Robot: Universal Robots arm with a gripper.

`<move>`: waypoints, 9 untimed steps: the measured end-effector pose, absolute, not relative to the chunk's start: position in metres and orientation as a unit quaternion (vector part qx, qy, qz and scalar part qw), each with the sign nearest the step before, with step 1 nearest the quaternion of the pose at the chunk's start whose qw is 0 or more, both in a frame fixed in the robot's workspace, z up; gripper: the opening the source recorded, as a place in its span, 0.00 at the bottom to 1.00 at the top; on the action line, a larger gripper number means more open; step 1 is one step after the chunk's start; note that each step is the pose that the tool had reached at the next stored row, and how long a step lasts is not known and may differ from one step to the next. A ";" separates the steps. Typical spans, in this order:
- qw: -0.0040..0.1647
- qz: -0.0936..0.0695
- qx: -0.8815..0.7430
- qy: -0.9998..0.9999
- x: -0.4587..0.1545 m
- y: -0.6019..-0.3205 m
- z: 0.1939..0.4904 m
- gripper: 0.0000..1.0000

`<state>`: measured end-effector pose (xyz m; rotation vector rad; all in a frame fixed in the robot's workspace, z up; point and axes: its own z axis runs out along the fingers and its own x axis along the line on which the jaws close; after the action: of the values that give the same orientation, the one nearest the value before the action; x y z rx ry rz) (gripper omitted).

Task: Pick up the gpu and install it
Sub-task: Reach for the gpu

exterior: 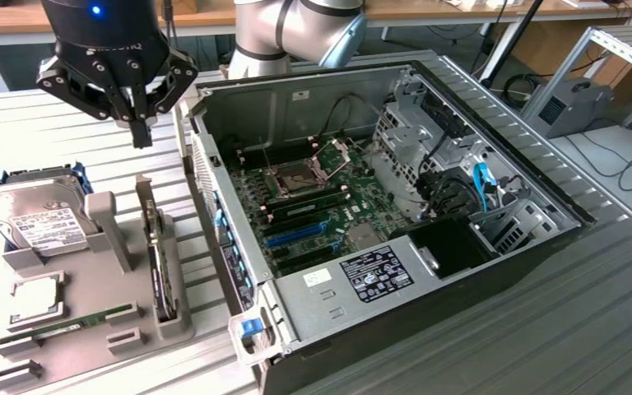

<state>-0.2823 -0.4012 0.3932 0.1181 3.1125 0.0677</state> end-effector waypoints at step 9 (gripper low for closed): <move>0.013 0.022 0.038 0.999 -0.282 -0.408 0.393 0.11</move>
<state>-0.2823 -0.4081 0.3930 0.1180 3.1125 0.0677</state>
